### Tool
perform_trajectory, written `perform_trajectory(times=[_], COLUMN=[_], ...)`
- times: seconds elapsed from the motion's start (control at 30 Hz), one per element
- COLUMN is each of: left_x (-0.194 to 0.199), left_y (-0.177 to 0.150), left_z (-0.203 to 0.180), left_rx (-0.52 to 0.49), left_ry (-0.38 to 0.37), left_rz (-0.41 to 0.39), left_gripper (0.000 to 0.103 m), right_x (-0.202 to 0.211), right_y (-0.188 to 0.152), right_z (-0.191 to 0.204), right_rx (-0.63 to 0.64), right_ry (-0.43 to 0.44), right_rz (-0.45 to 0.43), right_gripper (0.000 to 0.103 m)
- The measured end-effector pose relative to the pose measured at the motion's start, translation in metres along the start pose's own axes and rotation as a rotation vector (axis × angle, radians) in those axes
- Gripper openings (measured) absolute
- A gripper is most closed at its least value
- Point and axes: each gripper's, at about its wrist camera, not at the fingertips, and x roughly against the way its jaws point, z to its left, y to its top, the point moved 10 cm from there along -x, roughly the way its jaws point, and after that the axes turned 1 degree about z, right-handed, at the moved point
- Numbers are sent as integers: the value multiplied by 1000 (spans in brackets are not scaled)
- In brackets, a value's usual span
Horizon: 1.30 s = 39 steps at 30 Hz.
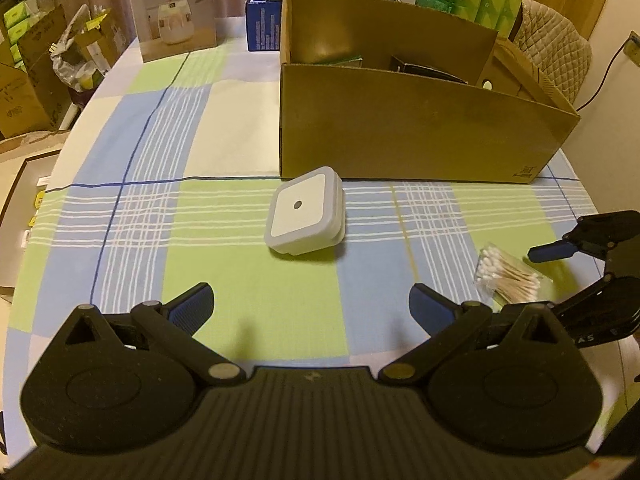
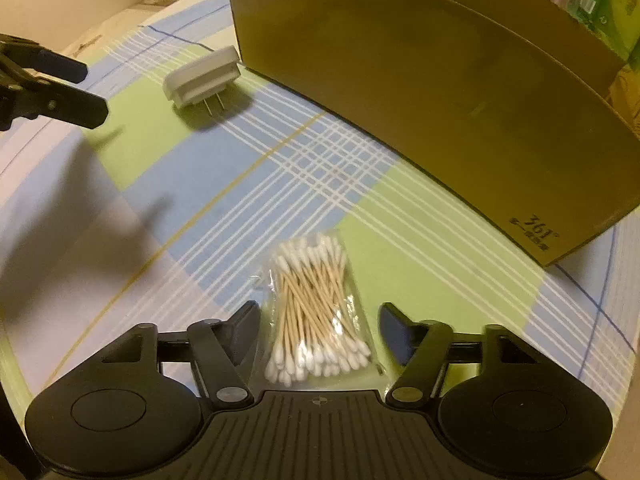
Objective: Organize objects
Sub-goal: 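Grasp the cotton swab bag with the right tool while the left tool grasps the white night light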
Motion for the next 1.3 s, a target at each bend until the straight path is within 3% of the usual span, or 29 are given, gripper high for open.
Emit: perform_trajectory(times=[0.13,0.2,0.47,0.53,0.7,0.93,1.03,1.3], left_x=[-9,-13,-21,-26,-44,-66,-75,-81], left_y=[3,5,25,33,45,51,51,46], left_z=[2,3,11,13,18,23,26,21], left_rx=[5,10,42,58,83,124,141,157], left_ry=[-11,-18,-48,-61,-78,-146,-164,-187], left_rz=[0,3,-12,-11,-1,2,12,23], left_gripper=[102,102,102,102,88,84,72,61], right_x=[1,1,24,29,32,28,27,26], right_y=[2,3,34,42,50,47,47,47], right_z=[3,6,-14,-14,-12,-11,-11,-10], right_rx=[-34,-52,-324,-335,-325,-343,-346,-364], right_ry=[4,-6,-7,-2,-18,-19,-27,-23], right_rz=[-14,-10,-143,-164,-184,-184,-186,-194], right_gripper=[29,24,22,22,22,22,22,22])
